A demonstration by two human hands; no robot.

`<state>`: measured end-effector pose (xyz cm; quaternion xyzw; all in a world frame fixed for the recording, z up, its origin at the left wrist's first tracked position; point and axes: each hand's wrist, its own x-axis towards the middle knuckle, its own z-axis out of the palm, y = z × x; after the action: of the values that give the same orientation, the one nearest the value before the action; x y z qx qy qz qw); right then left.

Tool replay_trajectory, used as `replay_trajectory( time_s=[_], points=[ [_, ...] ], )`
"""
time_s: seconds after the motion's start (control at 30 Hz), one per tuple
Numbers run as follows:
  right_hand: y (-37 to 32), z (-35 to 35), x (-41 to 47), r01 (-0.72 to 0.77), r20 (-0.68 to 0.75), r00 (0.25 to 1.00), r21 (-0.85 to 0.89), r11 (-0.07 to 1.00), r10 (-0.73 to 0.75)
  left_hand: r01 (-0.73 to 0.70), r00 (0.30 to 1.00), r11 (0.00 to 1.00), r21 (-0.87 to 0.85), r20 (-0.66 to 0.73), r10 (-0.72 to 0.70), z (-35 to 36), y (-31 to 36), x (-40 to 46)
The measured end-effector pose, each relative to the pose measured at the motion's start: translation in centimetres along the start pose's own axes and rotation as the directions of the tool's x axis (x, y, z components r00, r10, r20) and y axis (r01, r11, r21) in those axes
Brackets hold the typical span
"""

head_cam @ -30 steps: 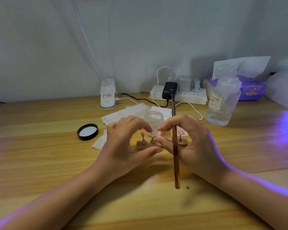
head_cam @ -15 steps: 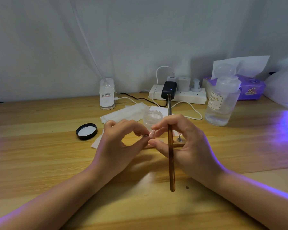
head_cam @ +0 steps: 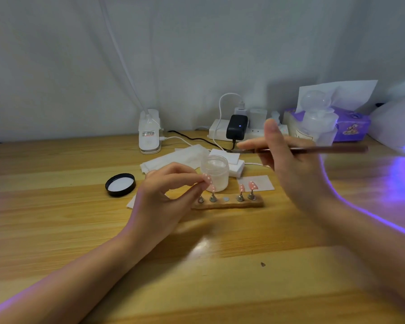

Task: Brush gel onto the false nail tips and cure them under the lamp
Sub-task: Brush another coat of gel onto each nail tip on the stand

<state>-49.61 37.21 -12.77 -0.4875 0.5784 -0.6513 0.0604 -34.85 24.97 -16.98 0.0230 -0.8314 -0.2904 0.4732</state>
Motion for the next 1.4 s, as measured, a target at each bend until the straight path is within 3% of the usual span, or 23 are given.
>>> replay_trajectory(
  time_s=[0.07,0.2,0.53,0.67,0.8,0.93,1.1,1.4],
  points=[
    [0.1,-0.1,1.4,-0.081,0.015,0.997,-0.044,0.996,0.082,0.025,1.0,1.0,-0.011,-0.001,-0.025,0.0,-0.1,-0.1],
    [0.2,-0.1,4.3,-0.102,0.067,0.991,-0.183,0.978,0.115,0.066,0.998,0.997,-0.035,0.006,-0.066,-0.1,0.0,0.0],
    [2.0,3.4,5.8,0.076,0.3,0.946,-0.569,0.819,0.12,0.131,0.991,0.991,-0.035,0.0,-0.131,-0.2,0.0,0.0],
    [2.1,3.5,6.1,0.043,0.264,0.959,-0.503,0.863,0.106,0.145,0.989,0.988,-0.045,-0.005,-0.145,-0.2,0.0,0.0],
    [1.9,2.3,6.9,-0.099,0.058,0.99,-0.352,0.931,0.127,0.146,0.989,0.988,-0.045,-0.003,-0.146,-0.2,-0.1,0.0],
    [2.2,1.1,6.8,-0.267,-0.073,0.964,-0.276,0.923,0.257,0.15,0.989,0.988,-0.041,0.003,-0.15,-0.3,-0.1,-0.1],
    [2.6,0.3,6.3,-0.429,-0.13,0.903,-0.191,0.883,0.41,0.155,0.988,0.987,-0.037,0.009,-0.155,-0.3,0.0,0.1],
    [2.6,-0.3,5.9,-0.465,-0.176,0.882,-0.17,0.869,0.437,0.15,0.989,0.988,-0.033,0.017,-0.149,-0.4,0.0,0.0]
  ],
)
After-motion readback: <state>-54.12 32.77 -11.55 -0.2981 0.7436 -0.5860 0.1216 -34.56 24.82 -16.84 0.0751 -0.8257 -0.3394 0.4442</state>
